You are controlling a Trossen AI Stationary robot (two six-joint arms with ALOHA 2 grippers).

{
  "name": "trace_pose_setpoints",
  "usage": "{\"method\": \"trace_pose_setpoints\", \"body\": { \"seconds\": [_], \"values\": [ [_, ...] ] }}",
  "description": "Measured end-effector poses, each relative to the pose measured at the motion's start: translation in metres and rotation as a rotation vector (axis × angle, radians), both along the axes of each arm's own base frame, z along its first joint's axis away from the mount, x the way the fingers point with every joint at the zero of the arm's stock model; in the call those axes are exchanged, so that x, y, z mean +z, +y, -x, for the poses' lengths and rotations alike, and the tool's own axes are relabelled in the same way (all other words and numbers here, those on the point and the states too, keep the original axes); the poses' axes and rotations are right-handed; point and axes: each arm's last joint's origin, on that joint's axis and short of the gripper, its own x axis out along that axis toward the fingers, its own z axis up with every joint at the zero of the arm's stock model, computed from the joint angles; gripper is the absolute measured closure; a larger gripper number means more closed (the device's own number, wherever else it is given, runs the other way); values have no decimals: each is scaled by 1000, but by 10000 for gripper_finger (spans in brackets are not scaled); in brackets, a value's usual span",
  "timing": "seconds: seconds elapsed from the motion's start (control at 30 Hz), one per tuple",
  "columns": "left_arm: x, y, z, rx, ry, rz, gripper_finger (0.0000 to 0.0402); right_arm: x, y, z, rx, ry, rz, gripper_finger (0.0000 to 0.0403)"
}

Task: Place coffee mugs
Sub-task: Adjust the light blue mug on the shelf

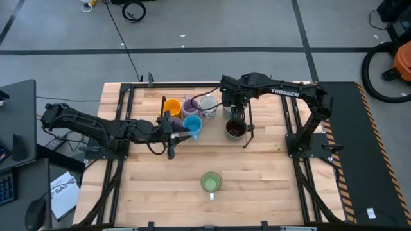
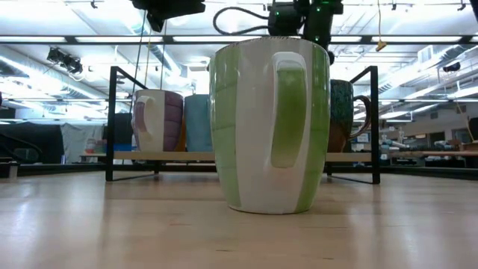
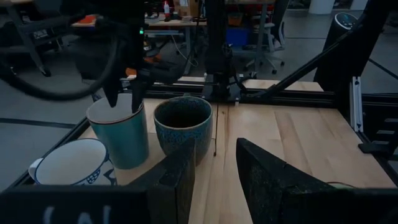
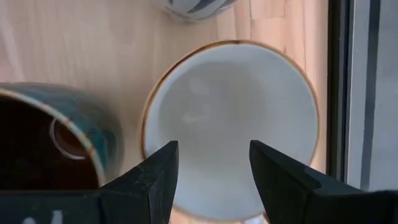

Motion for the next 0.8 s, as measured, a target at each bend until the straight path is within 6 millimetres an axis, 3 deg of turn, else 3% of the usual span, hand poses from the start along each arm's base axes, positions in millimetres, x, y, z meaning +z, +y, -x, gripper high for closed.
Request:
{"method": "trace_pose_setpoints", "body": {
  "seconds": [0.8],
  "values": [
    [0,0,0,-1,1,0,279,-9,-2,0,33,-32,-97,194]
  ]
}}
